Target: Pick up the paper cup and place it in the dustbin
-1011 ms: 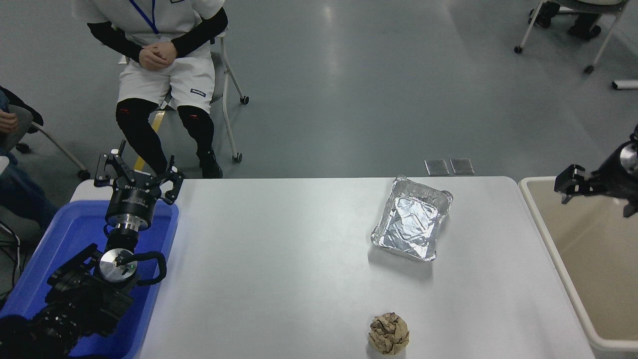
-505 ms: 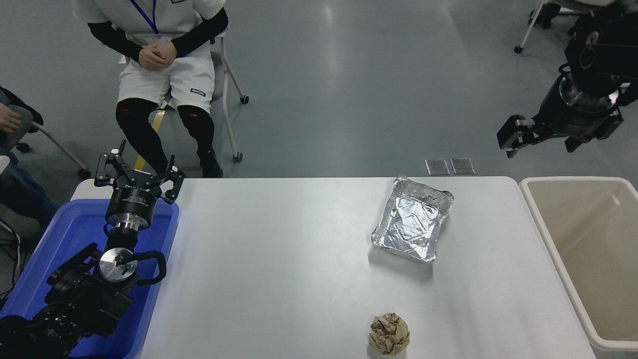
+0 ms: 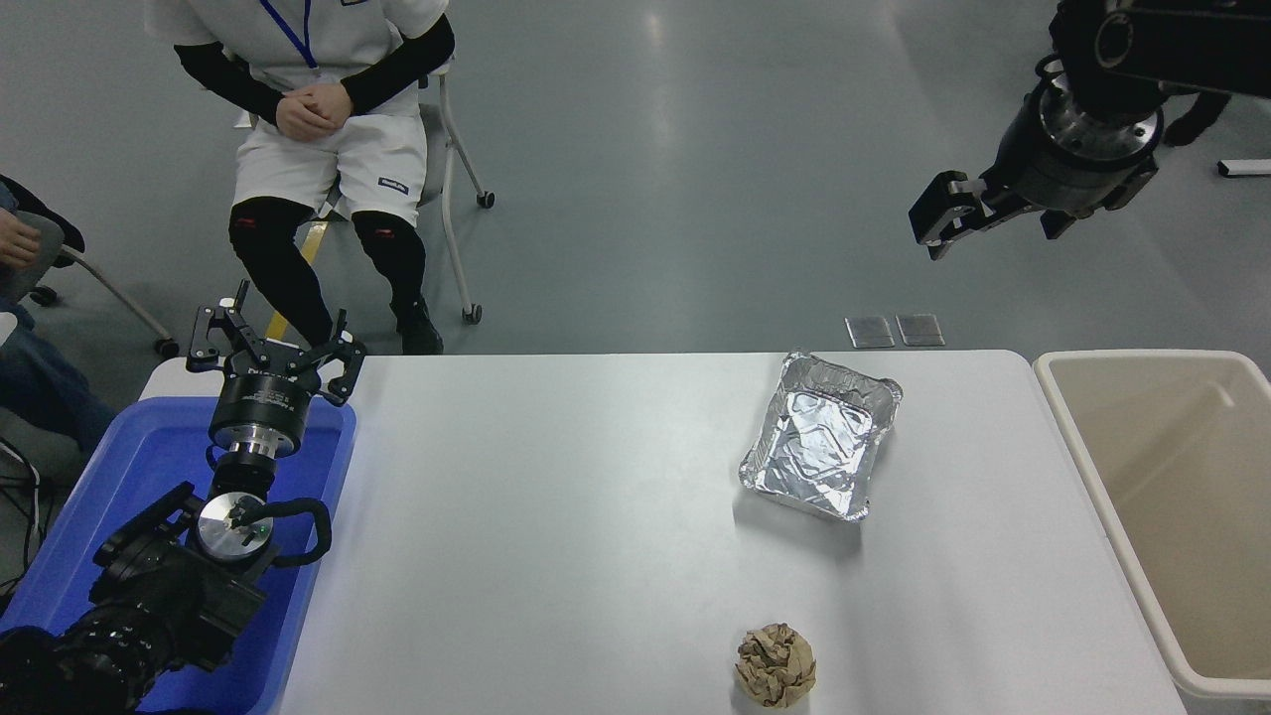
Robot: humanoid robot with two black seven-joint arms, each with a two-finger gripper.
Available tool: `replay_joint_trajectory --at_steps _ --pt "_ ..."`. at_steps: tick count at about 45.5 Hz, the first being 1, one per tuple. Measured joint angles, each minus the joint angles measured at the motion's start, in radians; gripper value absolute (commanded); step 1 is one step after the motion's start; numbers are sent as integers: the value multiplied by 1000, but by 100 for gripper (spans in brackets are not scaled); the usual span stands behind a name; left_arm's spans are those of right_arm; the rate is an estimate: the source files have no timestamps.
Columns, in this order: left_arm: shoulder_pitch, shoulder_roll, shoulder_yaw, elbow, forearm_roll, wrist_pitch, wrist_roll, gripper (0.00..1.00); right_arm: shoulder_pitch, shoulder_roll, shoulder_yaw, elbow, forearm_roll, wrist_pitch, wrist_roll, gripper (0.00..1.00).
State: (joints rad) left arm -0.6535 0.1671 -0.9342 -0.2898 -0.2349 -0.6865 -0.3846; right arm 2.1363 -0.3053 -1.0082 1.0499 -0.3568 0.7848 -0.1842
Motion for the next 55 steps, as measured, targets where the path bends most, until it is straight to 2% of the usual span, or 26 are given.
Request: replay_joint_trajectory --at_steps 50,55 --pt "0 0 0 0 0 -1 1 99 -6 10 -52 -2 -1 1 1 100" --pt "0 0 0 0 0 -1 1 99 -6 12 -52 -2 33 1 4 100"
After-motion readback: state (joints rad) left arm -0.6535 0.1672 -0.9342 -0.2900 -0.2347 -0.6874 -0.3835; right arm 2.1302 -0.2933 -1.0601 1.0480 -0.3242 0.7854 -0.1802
